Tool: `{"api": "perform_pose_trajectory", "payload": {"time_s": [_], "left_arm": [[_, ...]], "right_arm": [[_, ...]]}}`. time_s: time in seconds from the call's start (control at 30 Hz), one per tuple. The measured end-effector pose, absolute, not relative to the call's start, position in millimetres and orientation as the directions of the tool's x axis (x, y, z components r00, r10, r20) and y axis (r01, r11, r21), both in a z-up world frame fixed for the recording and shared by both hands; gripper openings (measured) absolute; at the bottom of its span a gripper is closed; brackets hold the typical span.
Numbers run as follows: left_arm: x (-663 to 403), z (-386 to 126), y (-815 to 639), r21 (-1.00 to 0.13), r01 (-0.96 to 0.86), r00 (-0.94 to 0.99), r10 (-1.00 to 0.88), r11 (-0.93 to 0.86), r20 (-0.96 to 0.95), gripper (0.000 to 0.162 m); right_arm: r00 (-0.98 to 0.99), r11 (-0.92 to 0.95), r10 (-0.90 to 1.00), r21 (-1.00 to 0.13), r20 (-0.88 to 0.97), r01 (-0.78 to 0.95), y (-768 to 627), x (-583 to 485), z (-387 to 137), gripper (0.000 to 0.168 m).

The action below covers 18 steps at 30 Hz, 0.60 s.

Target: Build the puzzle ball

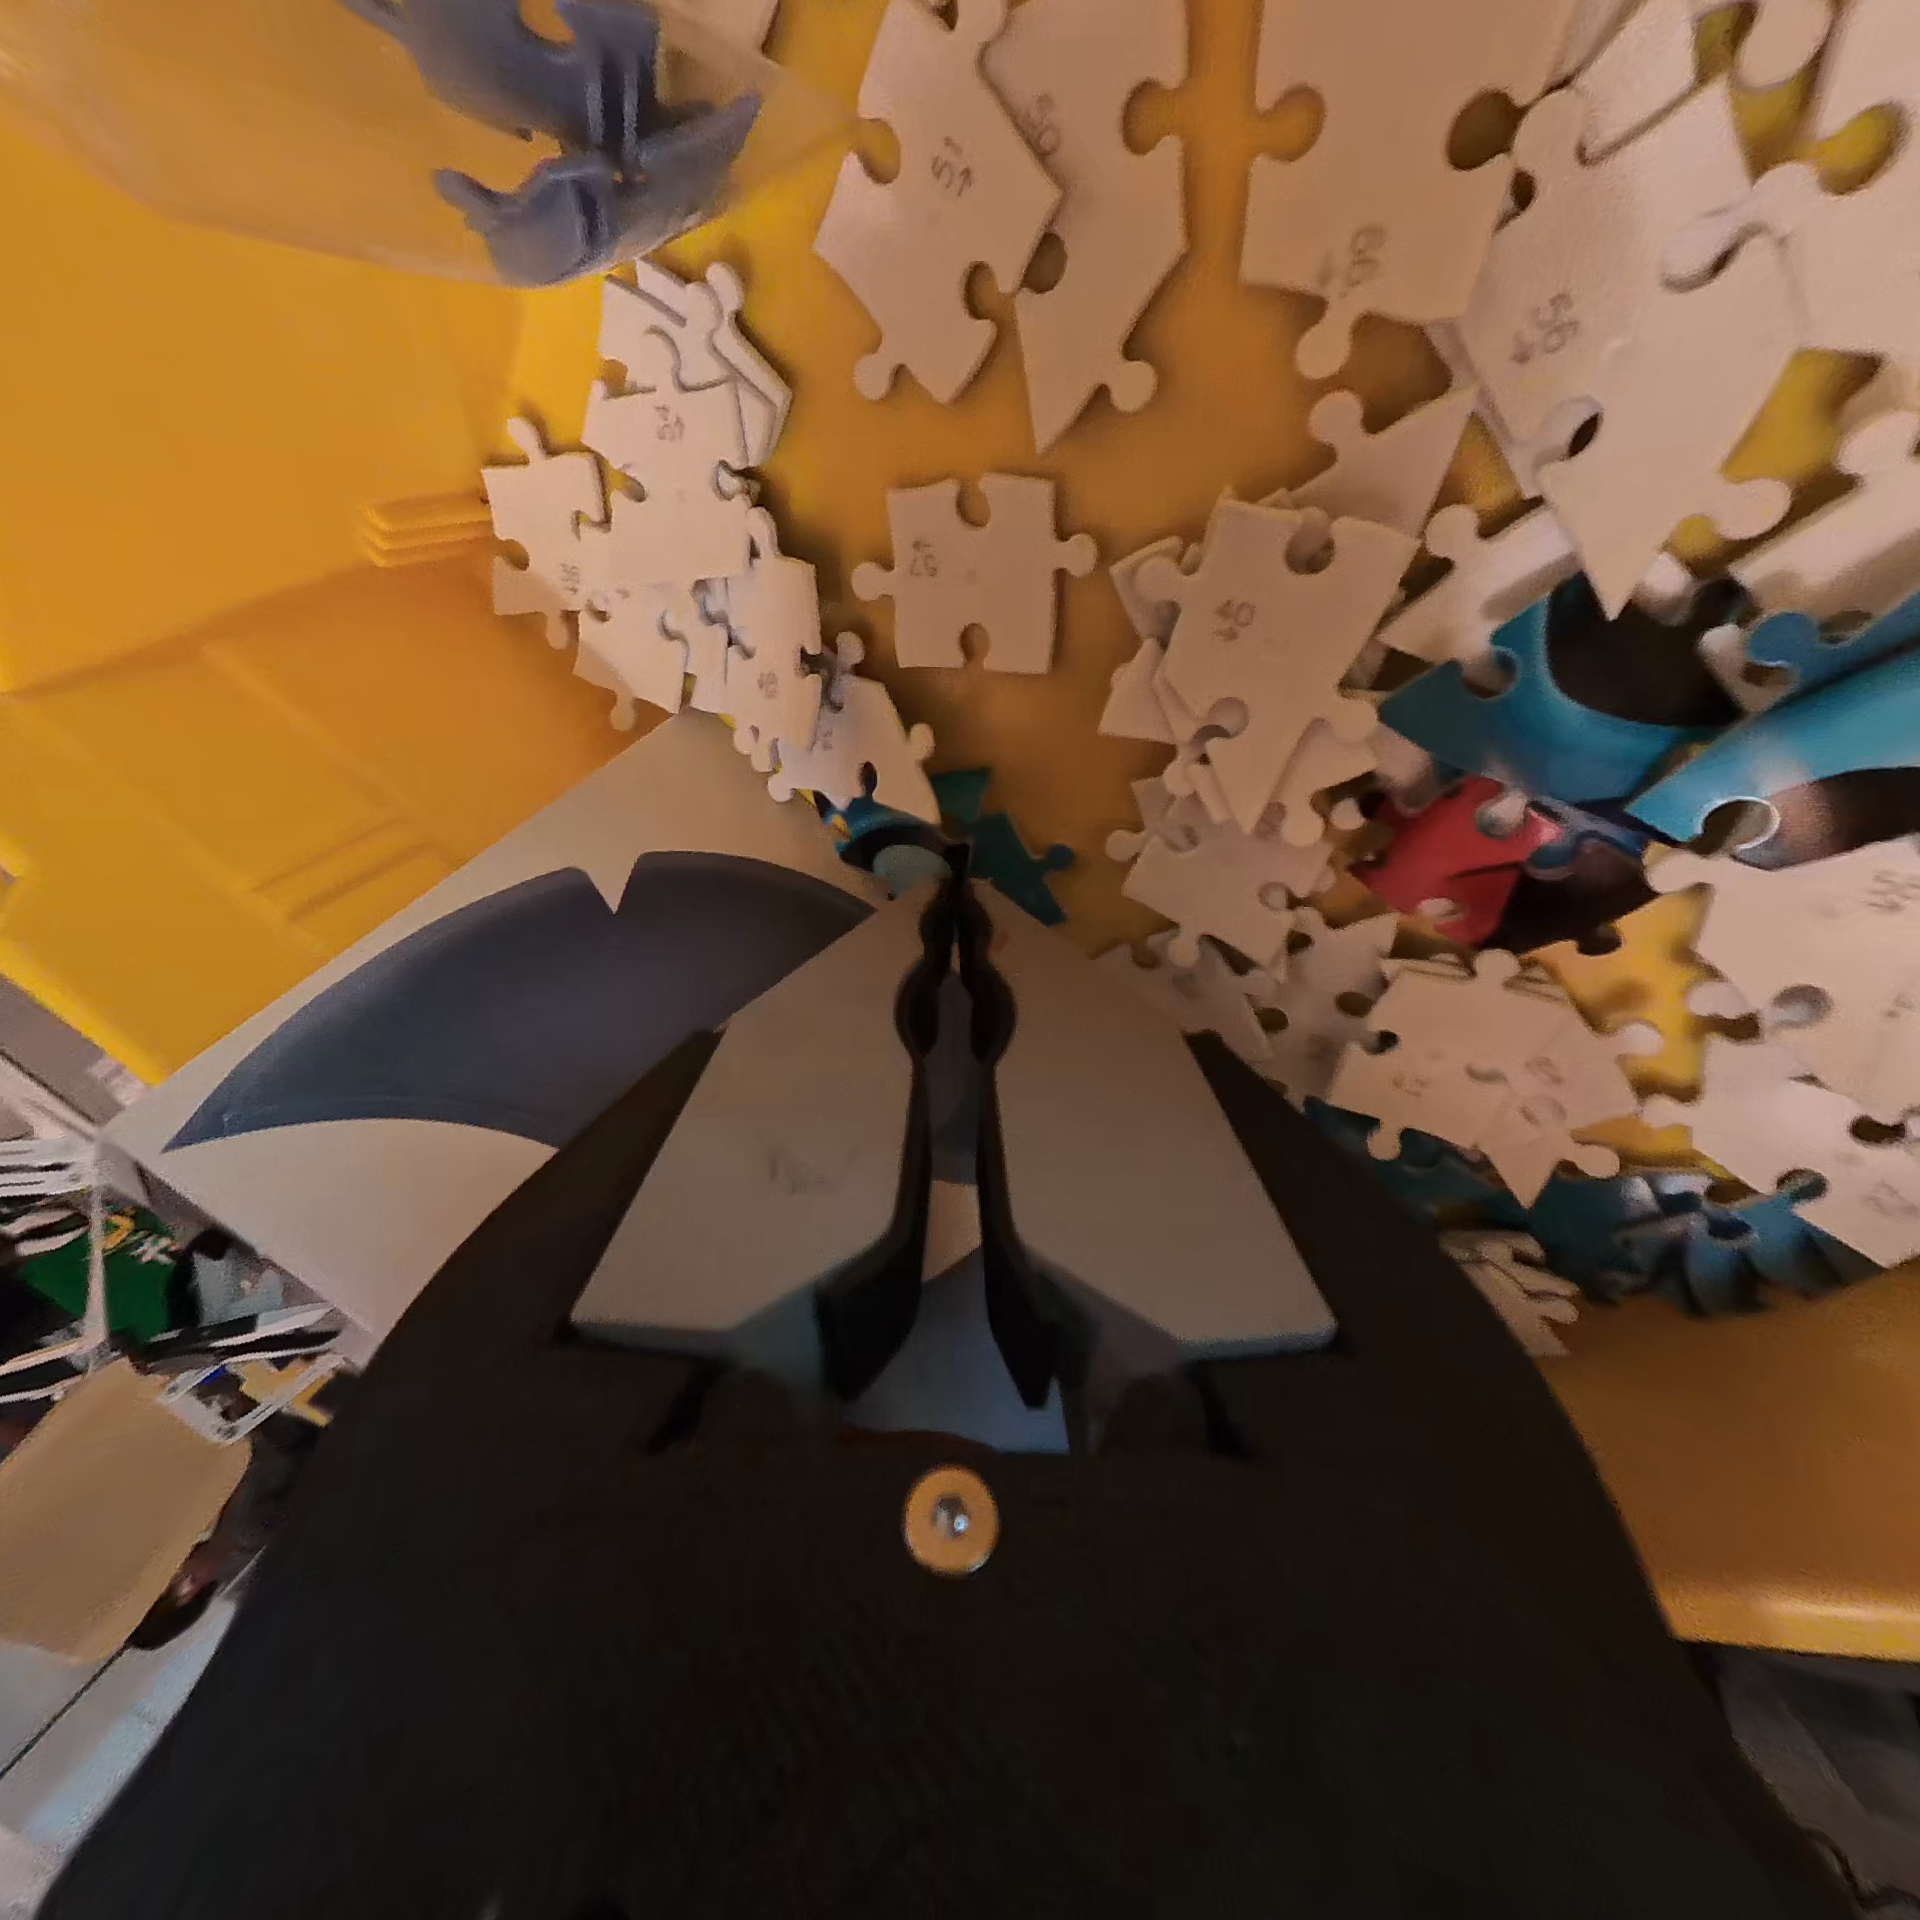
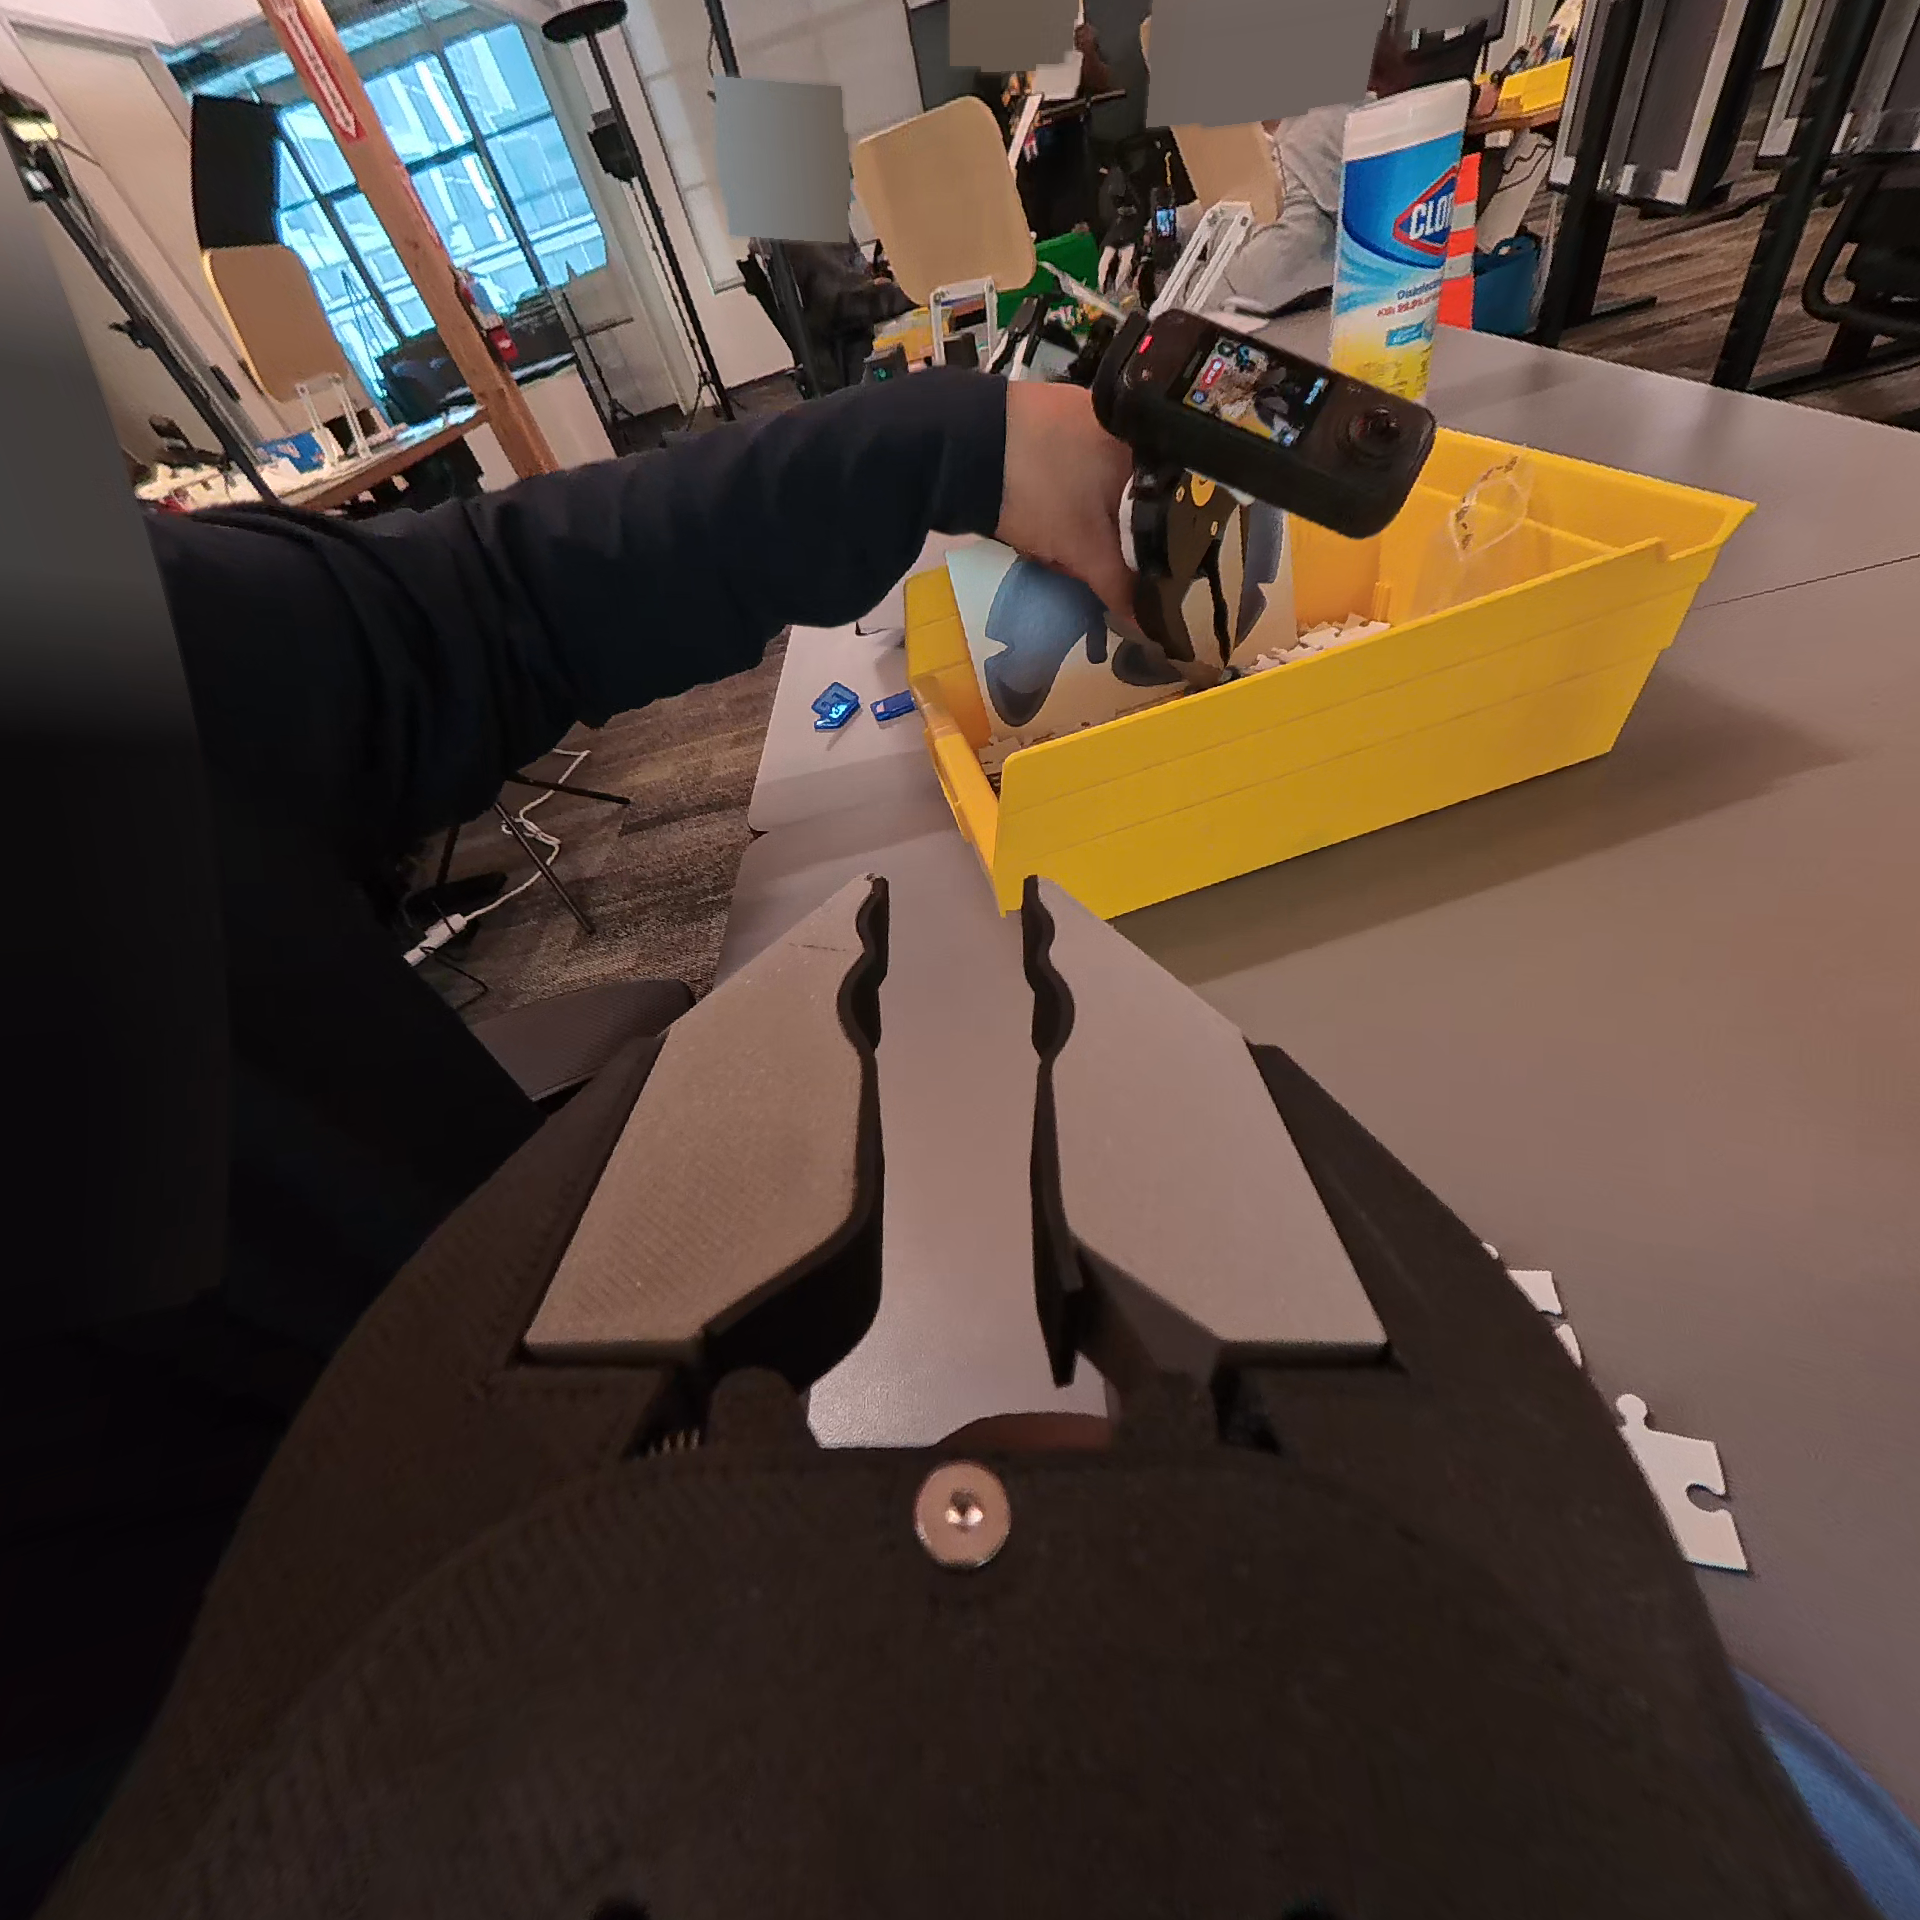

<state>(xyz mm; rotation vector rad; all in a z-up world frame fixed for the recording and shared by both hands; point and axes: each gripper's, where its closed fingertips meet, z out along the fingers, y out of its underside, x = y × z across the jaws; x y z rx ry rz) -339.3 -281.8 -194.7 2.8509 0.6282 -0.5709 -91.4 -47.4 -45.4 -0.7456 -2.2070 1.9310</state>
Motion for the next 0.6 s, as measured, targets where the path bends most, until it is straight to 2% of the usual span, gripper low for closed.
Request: {"api": "perform_pose_trajectory", "payload": {"time_s": [0.27,0.43,0.57,0.6], "left_arm": [[-345,-173,-274,-0.030,0.441,0.817,0.415,-0.897,-0.401,0.000],[-340,-173,-267,-0.090,0.505,0.798,0.504,-0.859,-0.331,0.004],[-347,-187,-286,-0.027,0.646,0.694,0.602,-0.763,-0.395,0.032],[-345,-190,-284,-0.030,0.655,0.695,0.617,-0.755,-0.369,0.034]], "right_arm": [[-0.871,0.064,0.433,-0.956,-0.231,0.286,-46,-91,-45,0.022],[-0.873,0.063,0.430,-0.958,-0.228,0.281,-47,-89,-43,0.022],[-0.876,0.067,0.431,-0.961,-0.216,0.269,-47,-87,-41,0.022],[-0.877,0.066,0.431,-0.961,-0.214,0.267,-47,-87,-41,0.022]]}}
